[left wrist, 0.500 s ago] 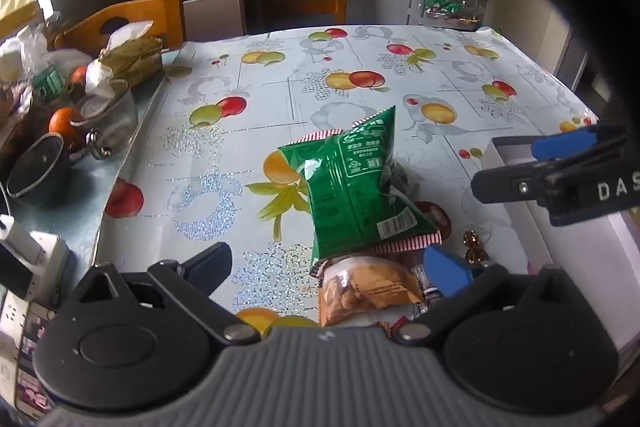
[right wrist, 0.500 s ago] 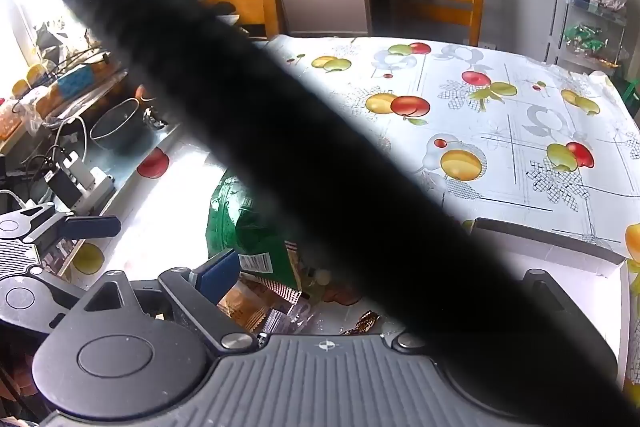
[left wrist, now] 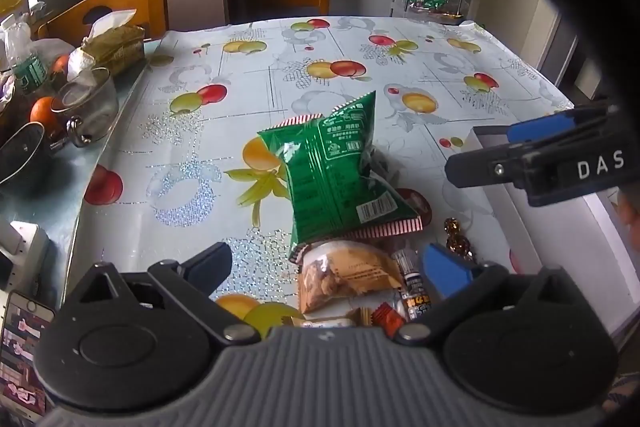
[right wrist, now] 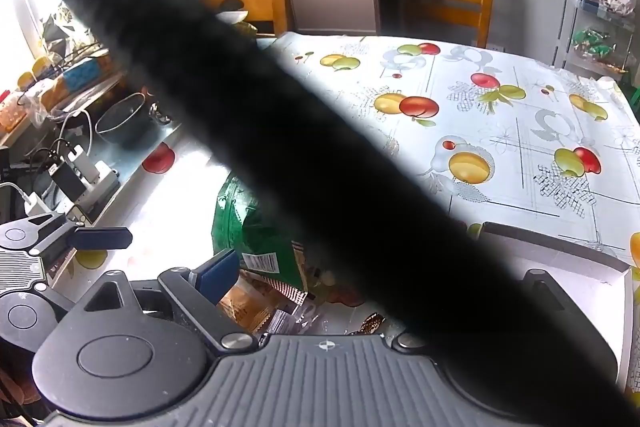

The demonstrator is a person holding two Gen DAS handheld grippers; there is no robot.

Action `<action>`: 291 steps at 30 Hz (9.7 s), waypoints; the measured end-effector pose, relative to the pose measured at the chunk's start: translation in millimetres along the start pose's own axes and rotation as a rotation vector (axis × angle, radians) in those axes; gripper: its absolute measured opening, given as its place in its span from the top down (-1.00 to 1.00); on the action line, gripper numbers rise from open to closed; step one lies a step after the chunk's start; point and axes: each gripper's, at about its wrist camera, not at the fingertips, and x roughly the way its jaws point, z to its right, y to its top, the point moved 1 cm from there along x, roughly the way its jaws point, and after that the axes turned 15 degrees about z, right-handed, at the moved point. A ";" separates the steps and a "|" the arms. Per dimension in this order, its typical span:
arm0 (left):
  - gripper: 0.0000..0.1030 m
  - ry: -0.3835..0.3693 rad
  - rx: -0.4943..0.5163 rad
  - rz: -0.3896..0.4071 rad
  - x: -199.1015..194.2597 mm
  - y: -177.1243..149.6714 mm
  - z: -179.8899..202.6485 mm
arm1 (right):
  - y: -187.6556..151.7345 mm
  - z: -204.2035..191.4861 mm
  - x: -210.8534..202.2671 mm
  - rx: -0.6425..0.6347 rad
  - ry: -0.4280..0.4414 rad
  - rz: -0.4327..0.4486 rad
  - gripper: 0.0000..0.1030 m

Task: Organize snacks
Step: 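Move the right tool toward the green chip bag on the snack pile, then grasp the green chip bag with right tool while left tool grasps tan cookie packet, then lift both held snacks and carry them toward the open white box, then lower both snacks into the white box and open both tools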

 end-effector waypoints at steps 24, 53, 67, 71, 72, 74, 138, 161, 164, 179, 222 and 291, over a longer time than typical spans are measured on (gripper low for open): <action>-1.00 -0.010 -0.035 -0.075 16.3 -12.9 -4.8 | 1.3 -7.3 18.5 -0.005 0.044 -0.039 -0.83; -1.00 -0.058 -0.060 -0.157 26.5 -33.3 -21.6 | 12.6 -37.8 60.7 -0.025 0.100 -0.082 -0.84; -1.00 -0.070 -0.035 -0.199 26.5 -47.4 -26.1 | 17.2 -54.8 80.3 -0.027 0.112 -0.090 -0.84; -1.00 -0.071 -0.023 -0.195 26.8 -46.2 -26.7 | 18.0 -56.0 82.1 -0.024 0.109 -0.088 -0.84; -1.00 -0.074 -0.018 -0.194 27.0 -45.9 -26.2 | 17.8 -56.2 83.3 -0.024 0.108 -0.090 -0.84; -1.00 -0.085 -0.001 -0.188 26.7 -46.0 -24.0 | 16.6 -56.7 85.9 -0.022 0.103 -0.096 -0.84; 0.25 -0.092 0.059 -0.070 26.6 -43.4 -36.1 | 15.1 -63.3 105.1 -0.013 0.085 -0.079 -0.05; 0.25 -0.059 0.066 -0.001 3.5 -32.2 -22.2 | 17.7 -48.3 51.1 0.017 0.064 -0.004 -0.05; 0.24 -0.059 0.072 0.005 0.7 -31.2 -18.9 | 16.2 -45.6 43.4 0.023 0.057 0.005 -0.05; 0.24 -0.093 0.105 0.038 -2.5 -21.1 1.9 | 11.5 -25.6 11.8 0.052 0.008 0.042 -0.05; 0.25 -0.324 0.273 0.073 3.2 -3.1 93.7 | -25.3 69.3 -69.1 0.198 -0.223 0.101 -0.06; -0.03 -0.442 0.387 -0.036 140.9 3.7 231.0 | -64.7 195.4 -47.4 0.231 -0.307 -0.062 -0.32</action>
